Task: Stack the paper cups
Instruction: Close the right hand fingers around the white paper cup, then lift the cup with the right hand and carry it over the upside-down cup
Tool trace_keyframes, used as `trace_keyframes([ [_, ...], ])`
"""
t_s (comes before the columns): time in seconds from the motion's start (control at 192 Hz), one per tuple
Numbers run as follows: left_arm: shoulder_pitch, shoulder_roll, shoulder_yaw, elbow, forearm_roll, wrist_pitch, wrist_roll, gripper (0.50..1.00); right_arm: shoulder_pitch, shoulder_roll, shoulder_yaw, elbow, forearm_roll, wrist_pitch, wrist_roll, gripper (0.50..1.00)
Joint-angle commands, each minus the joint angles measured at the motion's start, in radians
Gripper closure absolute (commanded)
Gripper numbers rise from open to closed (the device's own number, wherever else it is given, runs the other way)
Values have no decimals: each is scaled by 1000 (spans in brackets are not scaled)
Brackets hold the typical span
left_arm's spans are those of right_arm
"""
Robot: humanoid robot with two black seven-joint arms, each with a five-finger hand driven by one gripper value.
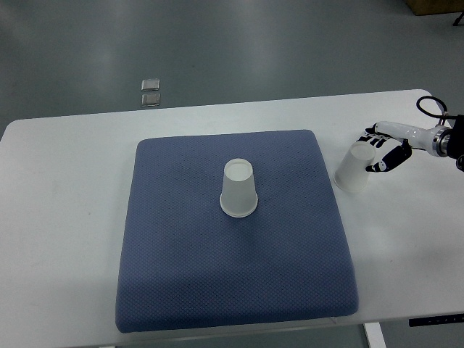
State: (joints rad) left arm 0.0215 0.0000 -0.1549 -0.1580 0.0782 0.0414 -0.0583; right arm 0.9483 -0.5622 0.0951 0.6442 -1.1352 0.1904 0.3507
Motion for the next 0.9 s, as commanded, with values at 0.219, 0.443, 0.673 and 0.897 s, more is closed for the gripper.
trace_keyframes([
  [0.219, 0, 0, 0, 0, 0, 0, 0, 500, 18, -4, 12, 2, 8, 0, 4, 1000],
  [0.443, 0, 0, 0, 0, 0, 0, 0, 500, 89, -27, 25, 11, 21, 14, 4, 1000],
  [0.673, 0, 0, 0, 0, 0, 0, 0, 500, 191, -47, 29, 15, 37, 86, 5, 1000],
  [0.897, 0, 0, 0, 0, 0, 0, 0, 500, 264, -36, 124, 41, 86, 236, -1, 1000],
])
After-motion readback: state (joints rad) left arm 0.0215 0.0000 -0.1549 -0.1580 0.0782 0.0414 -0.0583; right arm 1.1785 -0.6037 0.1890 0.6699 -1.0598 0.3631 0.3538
